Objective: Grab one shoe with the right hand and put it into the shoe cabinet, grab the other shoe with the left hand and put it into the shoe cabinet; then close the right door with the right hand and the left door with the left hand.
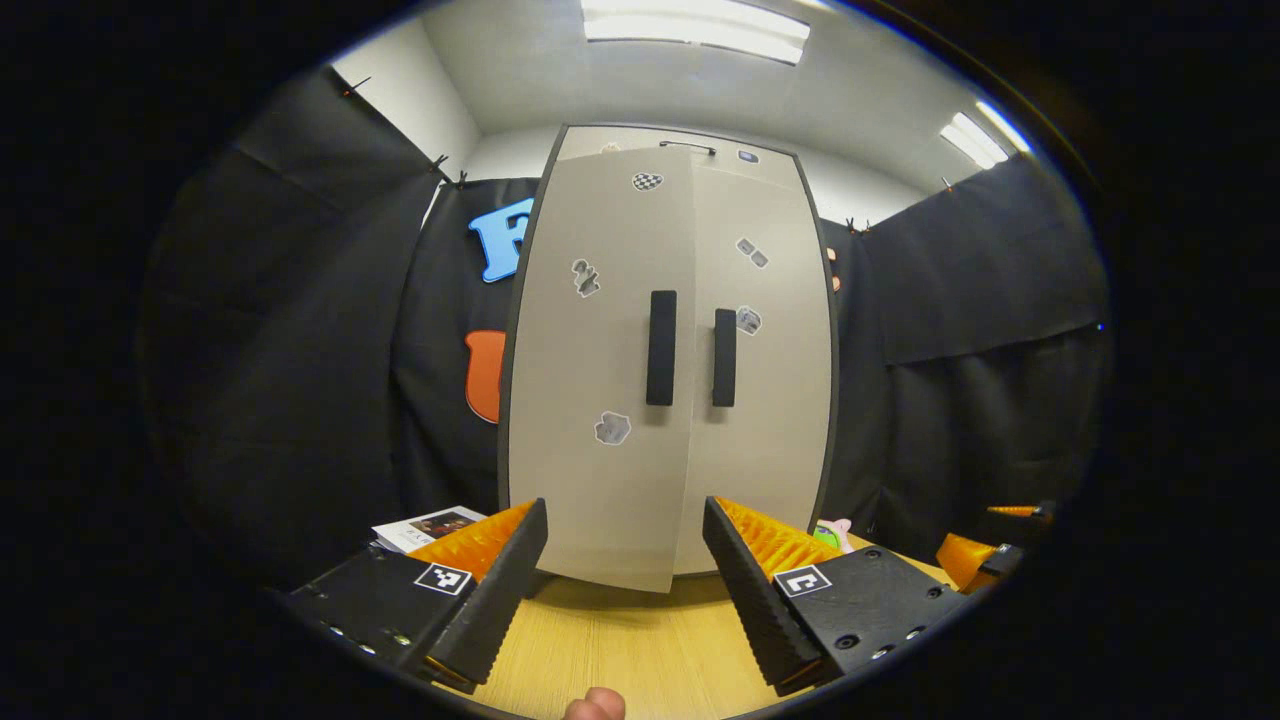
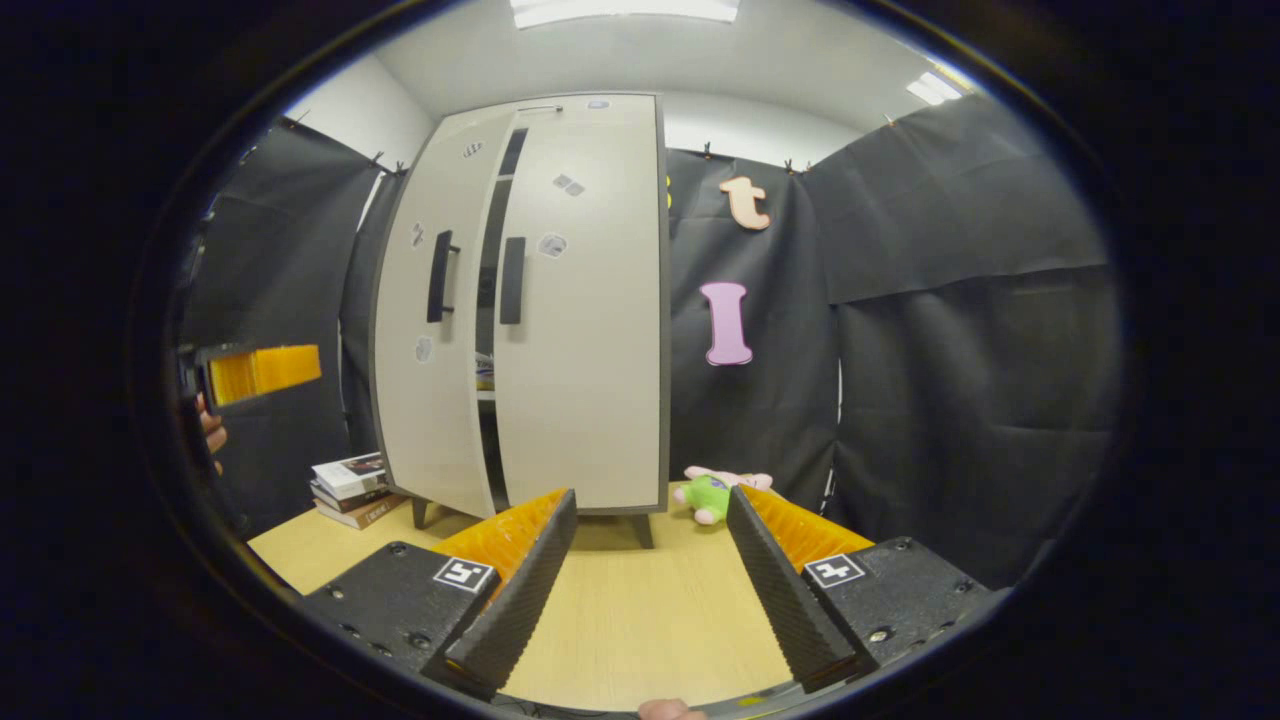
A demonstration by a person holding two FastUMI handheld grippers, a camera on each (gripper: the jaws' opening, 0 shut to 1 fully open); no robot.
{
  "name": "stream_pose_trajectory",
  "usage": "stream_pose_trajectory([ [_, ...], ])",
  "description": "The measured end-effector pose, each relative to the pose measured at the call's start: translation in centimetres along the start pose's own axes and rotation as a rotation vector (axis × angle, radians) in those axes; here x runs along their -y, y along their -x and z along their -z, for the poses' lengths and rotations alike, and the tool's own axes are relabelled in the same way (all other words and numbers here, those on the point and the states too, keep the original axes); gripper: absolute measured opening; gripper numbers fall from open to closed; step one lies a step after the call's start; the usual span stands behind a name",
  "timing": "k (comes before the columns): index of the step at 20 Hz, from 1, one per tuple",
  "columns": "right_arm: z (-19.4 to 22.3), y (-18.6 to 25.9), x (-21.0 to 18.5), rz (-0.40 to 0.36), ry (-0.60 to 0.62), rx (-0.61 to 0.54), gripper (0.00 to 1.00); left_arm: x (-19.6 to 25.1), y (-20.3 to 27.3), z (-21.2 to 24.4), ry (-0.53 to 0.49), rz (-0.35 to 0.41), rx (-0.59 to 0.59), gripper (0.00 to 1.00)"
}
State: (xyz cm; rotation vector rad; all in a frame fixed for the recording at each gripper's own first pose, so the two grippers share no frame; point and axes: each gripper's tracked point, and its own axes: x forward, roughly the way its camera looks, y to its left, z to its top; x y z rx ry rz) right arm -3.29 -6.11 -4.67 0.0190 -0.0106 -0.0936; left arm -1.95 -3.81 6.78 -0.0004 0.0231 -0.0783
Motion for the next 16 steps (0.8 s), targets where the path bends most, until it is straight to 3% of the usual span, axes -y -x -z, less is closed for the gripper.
stream_pose_trajectory([
  [6,0.6,0.2,-0.2,-0.003,-0.004,-0.011,0.98,3.1,1.9,3.4,-0.001,0.045,-0.047,0.94],
  [16,0.2,0.6,-0.8,-0.020,0.005,0.009,0.98,3.6,1.9,3.6,-0.009,0.042,-0.060,0.94],
])
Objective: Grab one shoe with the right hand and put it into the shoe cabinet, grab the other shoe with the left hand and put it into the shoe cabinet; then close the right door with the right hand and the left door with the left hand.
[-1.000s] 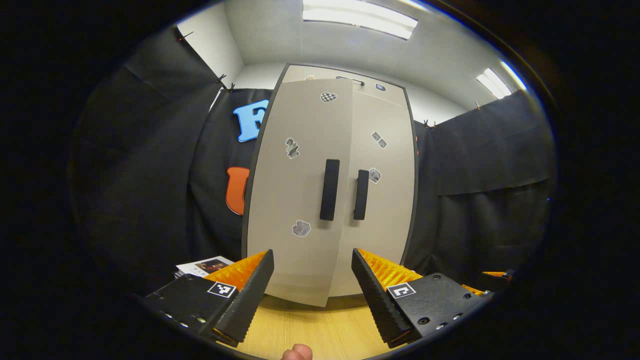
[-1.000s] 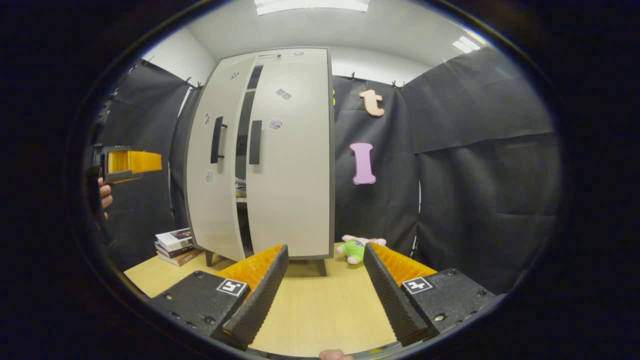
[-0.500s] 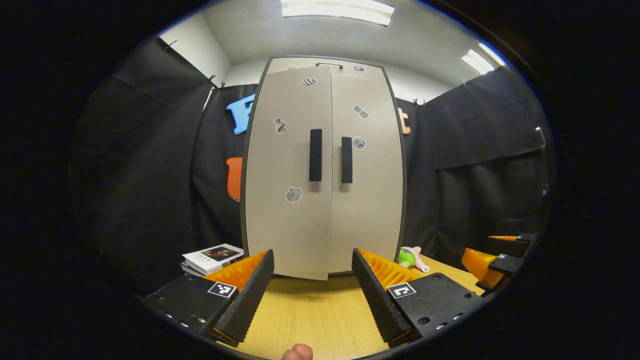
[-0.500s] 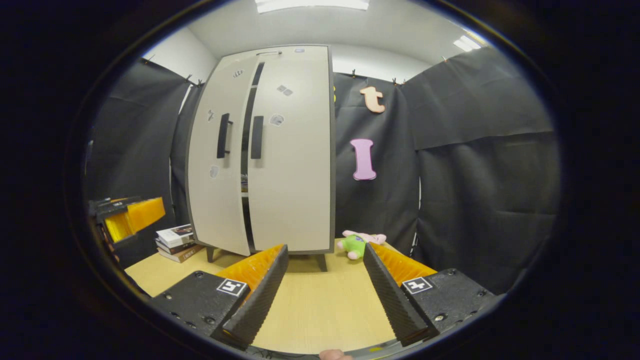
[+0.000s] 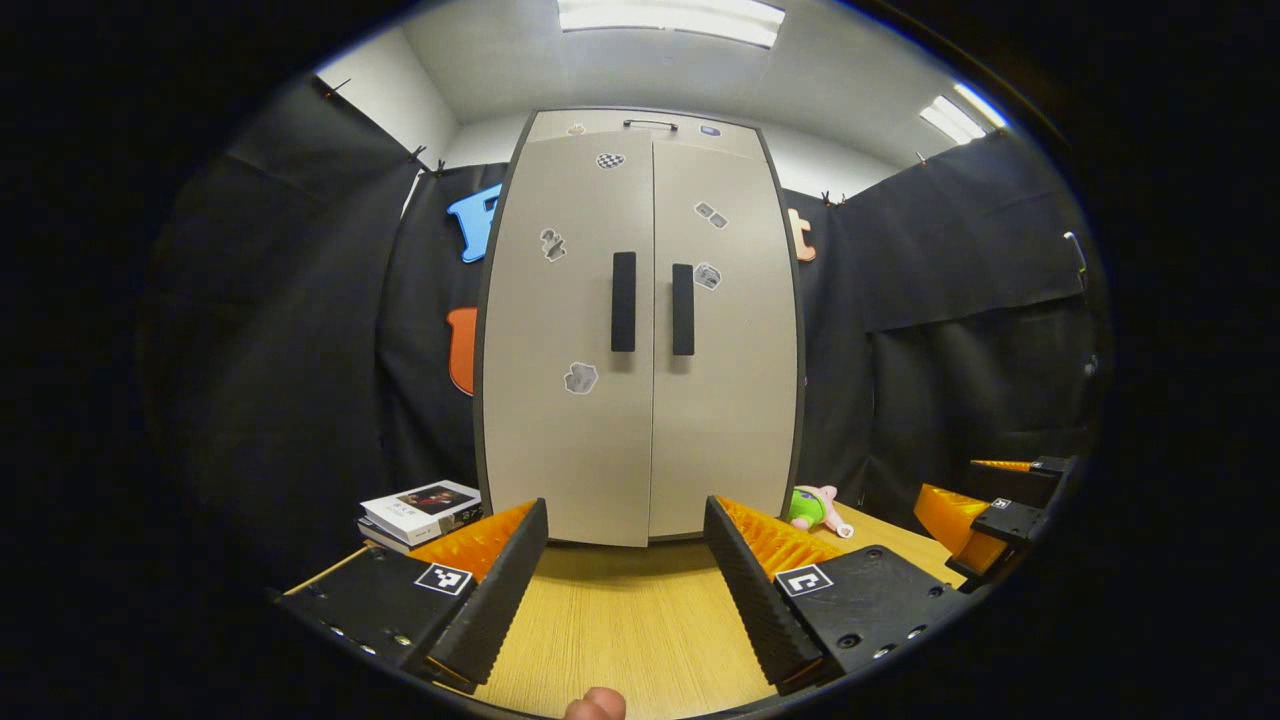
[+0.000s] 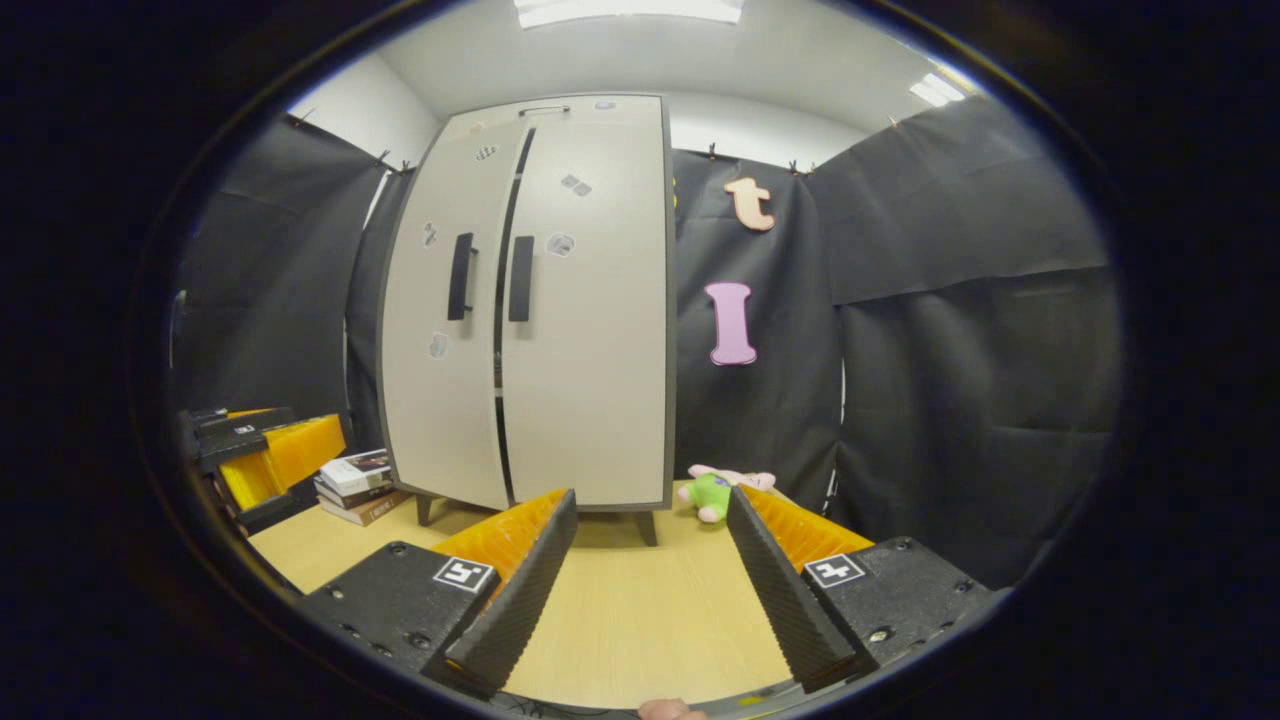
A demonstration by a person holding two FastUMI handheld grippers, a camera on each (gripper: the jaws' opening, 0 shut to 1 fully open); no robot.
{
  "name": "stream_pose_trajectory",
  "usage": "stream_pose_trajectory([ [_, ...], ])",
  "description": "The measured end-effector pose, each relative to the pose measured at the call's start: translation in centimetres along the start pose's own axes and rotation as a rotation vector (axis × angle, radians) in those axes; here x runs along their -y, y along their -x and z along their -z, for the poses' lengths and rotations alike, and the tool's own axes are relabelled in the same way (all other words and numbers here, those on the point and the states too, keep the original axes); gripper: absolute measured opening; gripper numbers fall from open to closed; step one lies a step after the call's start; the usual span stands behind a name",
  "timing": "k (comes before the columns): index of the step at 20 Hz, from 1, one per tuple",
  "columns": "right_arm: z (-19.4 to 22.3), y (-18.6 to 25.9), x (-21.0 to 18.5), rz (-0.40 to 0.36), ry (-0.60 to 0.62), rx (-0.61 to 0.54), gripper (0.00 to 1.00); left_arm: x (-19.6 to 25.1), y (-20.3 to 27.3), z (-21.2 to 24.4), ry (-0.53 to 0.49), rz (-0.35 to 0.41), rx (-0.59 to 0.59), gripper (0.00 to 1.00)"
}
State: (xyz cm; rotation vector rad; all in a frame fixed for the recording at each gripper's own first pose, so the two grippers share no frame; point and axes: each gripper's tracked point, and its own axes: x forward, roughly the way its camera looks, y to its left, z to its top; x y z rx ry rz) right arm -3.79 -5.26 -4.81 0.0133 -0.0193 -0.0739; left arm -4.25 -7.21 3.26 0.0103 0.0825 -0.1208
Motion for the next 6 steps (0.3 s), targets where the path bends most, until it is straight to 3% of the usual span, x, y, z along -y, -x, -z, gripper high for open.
stream_pose_trajectory([
  [6,-0.11,0.23,-0.41,-0.017,0.008,0.007,0.98,0.08,0.34,-0.85,-0.012,-0.005,0.025,0.94],
])
